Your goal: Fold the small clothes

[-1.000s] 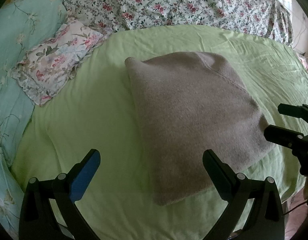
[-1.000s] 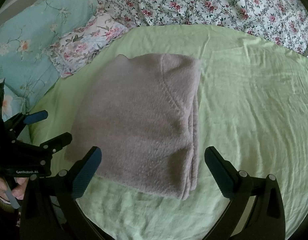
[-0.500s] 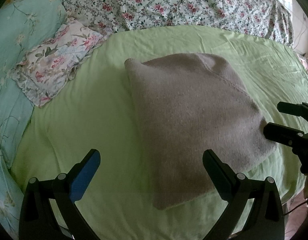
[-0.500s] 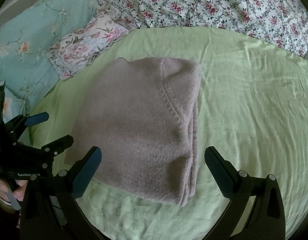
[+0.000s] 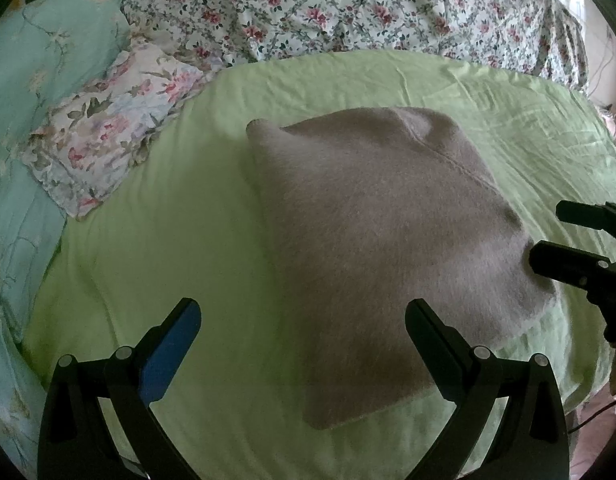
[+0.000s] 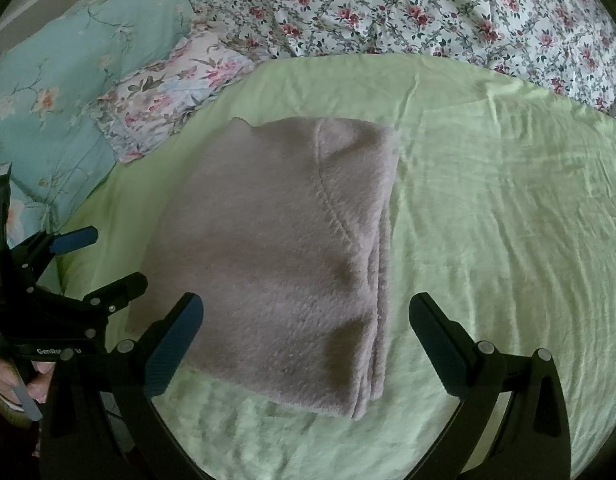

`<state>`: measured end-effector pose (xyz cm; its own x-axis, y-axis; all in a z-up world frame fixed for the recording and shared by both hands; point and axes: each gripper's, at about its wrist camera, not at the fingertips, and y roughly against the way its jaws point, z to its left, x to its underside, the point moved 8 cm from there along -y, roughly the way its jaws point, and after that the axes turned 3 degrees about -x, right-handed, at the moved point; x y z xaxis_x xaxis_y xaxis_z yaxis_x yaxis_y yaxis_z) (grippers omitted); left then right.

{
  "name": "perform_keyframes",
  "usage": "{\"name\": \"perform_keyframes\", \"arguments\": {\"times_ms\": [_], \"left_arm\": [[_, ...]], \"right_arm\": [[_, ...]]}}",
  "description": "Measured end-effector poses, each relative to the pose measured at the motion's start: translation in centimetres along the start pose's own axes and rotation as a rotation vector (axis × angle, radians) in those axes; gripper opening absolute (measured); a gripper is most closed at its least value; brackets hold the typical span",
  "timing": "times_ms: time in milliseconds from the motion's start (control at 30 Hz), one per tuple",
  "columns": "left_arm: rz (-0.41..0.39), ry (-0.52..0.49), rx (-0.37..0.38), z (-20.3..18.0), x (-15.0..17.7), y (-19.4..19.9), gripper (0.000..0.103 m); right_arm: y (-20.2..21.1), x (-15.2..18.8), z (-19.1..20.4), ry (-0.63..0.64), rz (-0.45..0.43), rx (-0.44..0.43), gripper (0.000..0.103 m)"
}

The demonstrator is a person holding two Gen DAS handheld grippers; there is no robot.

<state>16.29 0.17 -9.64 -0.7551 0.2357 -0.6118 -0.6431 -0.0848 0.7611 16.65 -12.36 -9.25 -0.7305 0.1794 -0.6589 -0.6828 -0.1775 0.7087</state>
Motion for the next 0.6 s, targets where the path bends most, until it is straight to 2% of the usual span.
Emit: {"name": "perform_keyframes", "arguments": {"times_ms": [167,600], "left_arm": [[-0.019,-0.006,-0.024,0.2,-0.5,-0.1,0.102],[0.0,0.037,-0.035,1.1,-1.5,-1.0,0.102]], "right_arm": [[-0.3,-0.4,-0.6,-0.001,0.0,0.002,0.102],[-0.7,-1.0,-1.3,-0.013,-0.003,-0.005,0.102]]}}
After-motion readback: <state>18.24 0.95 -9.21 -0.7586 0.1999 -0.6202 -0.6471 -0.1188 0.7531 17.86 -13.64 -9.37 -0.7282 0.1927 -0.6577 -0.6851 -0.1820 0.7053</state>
